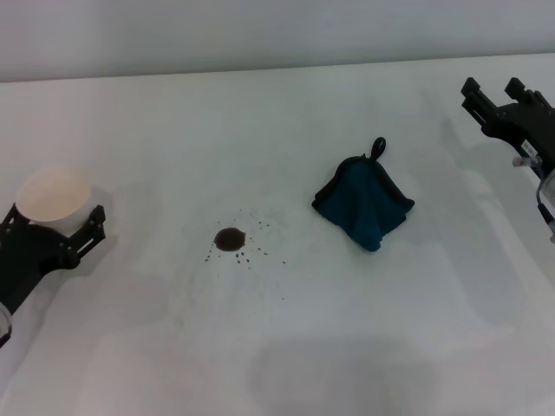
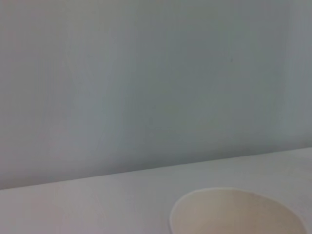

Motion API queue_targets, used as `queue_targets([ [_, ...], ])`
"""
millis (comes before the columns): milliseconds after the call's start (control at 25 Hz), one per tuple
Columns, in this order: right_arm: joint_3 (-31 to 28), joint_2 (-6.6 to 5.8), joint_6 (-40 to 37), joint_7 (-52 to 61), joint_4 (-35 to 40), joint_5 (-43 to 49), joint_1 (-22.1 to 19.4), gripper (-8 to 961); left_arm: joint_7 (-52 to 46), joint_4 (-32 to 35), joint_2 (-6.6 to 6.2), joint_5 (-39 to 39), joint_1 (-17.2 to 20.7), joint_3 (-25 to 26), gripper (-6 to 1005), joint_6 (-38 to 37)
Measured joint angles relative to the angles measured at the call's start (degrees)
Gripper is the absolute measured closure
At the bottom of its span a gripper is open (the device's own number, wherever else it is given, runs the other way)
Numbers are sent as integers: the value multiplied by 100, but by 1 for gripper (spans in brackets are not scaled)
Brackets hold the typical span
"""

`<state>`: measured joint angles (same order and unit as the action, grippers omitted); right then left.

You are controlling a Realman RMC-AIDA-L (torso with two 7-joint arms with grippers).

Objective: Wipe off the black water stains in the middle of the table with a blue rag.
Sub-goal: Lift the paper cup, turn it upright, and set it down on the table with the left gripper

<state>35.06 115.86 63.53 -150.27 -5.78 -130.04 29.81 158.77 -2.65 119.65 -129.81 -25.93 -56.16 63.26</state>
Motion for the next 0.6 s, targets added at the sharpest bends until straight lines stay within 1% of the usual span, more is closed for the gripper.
queue_targets([
  [120, 2, 0, 12, 1, 46, 103, 8, 157, 18, -36, 10, 24, -7, 0, 107, -1],
  [360, 1, -7, 5, 4, 78, 118, 2, 157, 6, -50, 22, 37, 210, 27, 107, 93],
  [600, 1, -6, -23, 6, 196, 117, -6, 159, -8, -72, 24, 59, 334, 4, 107, 242],
])
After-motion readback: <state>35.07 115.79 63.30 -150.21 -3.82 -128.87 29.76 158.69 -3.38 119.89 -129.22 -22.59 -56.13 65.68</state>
